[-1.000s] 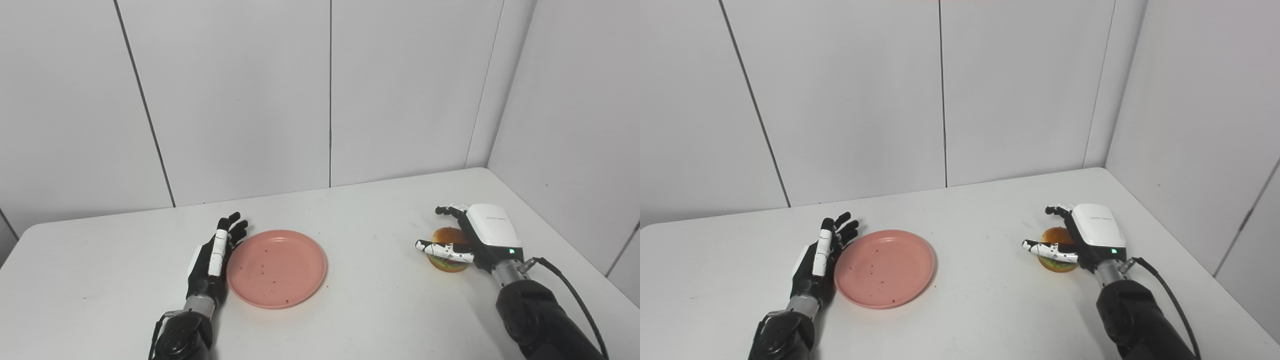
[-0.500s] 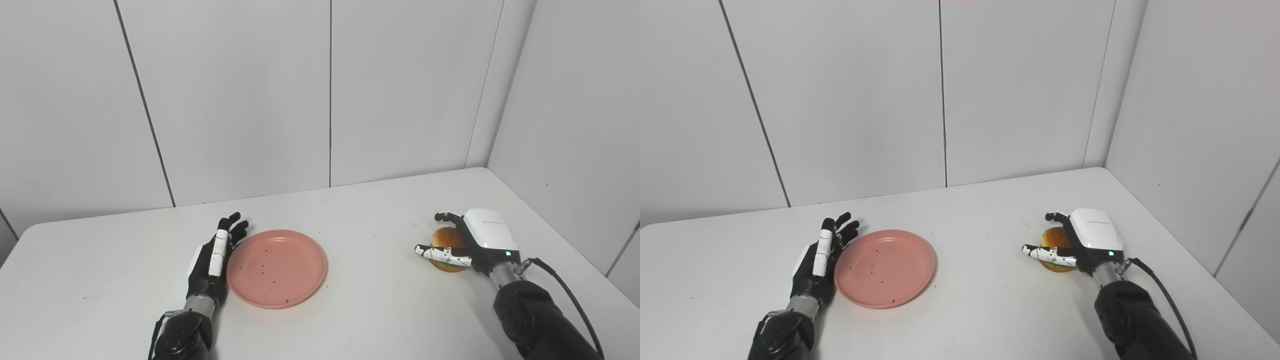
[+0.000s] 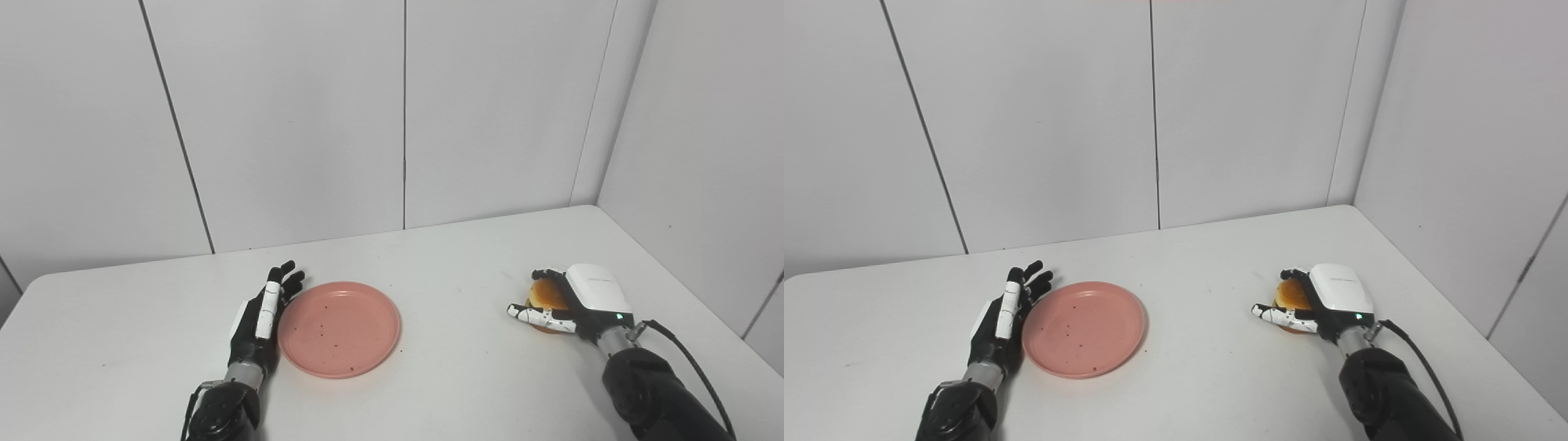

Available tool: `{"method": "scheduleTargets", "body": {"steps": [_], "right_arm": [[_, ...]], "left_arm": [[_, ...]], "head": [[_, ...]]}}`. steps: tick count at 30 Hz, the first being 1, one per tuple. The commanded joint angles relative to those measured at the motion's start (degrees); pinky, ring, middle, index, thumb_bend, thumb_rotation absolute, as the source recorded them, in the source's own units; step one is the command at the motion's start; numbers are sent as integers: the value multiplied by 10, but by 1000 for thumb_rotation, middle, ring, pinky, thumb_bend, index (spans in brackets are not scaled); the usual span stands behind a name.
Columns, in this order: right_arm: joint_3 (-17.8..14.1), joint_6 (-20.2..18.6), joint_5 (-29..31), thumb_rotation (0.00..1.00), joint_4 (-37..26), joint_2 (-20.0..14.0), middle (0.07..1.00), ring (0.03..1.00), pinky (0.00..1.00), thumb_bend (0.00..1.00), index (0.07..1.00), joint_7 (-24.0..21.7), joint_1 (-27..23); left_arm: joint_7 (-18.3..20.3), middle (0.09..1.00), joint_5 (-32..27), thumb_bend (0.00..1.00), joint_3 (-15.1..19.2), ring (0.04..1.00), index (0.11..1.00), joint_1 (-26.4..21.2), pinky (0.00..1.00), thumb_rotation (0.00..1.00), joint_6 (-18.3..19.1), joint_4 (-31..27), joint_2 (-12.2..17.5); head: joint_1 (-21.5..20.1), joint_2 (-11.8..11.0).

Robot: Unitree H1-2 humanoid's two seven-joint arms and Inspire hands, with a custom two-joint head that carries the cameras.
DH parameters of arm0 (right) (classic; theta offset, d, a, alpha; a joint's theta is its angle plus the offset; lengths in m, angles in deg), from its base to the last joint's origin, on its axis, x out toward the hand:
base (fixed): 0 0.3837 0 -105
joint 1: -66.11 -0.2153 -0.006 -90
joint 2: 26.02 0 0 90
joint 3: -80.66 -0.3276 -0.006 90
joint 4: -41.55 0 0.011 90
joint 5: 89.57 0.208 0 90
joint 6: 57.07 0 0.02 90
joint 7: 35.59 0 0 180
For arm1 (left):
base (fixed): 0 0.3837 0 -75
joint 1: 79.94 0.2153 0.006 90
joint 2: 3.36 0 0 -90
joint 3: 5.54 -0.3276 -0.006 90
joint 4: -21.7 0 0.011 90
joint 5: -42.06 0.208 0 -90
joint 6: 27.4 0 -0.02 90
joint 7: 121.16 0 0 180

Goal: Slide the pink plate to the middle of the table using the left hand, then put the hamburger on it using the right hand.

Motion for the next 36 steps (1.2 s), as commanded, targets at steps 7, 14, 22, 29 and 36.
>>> {"method": "scheduleTargets", "body": {"steps": [7,14,22,29,36], "right_arm": [[1,1,18,946,20,-5,762,758,646,761,707,20,-30],[5,4,28,488,33,3,594,497,402,719,619,44,-29],[20,17,33,78,60,5,510,413,326,537,488,81,-33],[29,16,41,0,63,4,522,414,332,524,469,90,-35],[30,13,44,0,25,-2,479,373,297,529,480,82,-30]], "left_arm": [[0,874,3,883,-1,918,873,1,919,936,18,-1,5],[2,872,5,883,-3,917,873,4,913,939,18,-4,5],[2,872,4,884,-3,917,875,6,921,936,20,-7,5],[2,875,5,888,-4,915,878,7,910,941,20,-5,5],[0,871,5,896,-3,910,870,7,896,936,21,-6,3]], "head": [[1,1],[1,3],[1,5],[1,6],[2,6]]}}
